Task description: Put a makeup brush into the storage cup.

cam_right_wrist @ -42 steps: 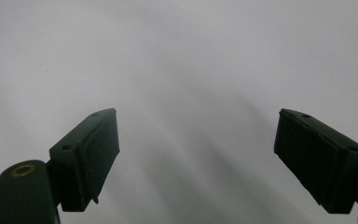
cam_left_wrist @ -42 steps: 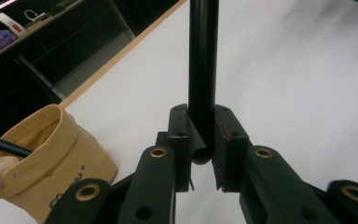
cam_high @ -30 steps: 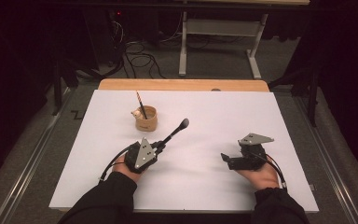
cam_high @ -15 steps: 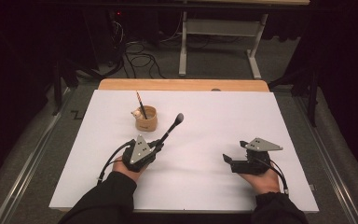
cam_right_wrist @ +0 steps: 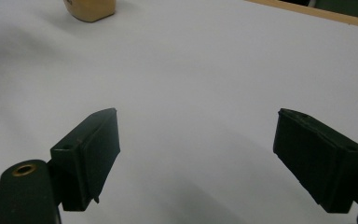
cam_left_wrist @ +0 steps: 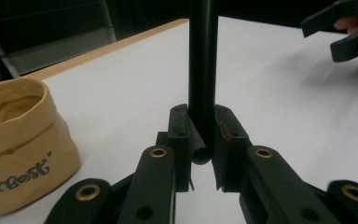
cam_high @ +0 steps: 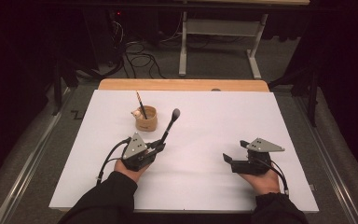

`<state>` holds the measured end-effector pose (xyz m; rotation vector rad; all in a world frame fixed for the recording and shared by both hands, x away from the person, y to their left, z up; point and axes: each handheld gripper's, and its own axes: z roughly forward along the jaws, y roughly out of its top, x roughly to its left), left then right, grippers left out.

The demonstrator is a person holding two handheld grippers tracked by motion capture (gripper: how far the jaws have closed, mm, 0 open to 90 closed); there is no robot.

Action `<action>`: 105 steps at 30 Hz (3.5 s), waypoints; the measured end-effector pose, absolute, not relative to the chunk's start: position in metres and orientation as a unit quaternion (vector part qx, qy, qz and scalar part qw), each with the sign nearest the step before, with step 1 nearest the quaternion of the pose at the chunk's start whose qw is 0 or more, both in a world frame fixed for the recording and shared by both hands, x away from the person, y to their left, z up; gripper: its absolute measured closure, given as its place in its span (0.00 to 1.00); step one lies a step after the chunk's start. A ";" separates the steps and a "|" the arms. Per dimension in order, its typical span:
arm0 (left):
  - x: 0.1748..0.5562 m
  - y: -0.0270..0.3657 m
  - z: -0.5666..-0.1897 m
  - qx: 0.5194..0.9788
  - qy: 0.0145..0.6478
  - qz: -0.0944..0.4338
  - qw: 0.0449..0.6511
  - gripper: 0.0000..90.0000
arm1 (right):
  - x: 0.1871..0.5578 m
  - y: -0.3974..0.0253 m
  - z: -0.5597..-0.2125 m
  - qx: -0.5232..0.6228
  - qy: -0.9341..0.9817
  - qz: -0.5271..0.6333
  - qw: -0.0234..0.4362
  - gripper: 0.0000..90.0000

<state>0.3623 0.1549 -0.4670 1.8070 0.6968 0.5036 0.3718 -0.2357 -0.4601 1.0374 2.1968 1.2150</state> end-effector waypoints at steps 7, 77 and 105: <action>0.363 0.155 -0.464 0.754 0.298 0.199 0.550 0.88 | 0.371 -0.238 -0.458 0.372 0.787 0.444 0.213 0.17; 0.364 0.103 -0.464 0.730 0.272 0.132 0.613 0.88 | 0.369 -0.167 -0.391 0.289 0.757 0.550 0.200 0.18; 0.354 0.085 -0.473 0.739 0.253 0.100 0.617 0.88 | 0.357 -0.157 -0.402 0.294 0.723 0.604 0.162 0.47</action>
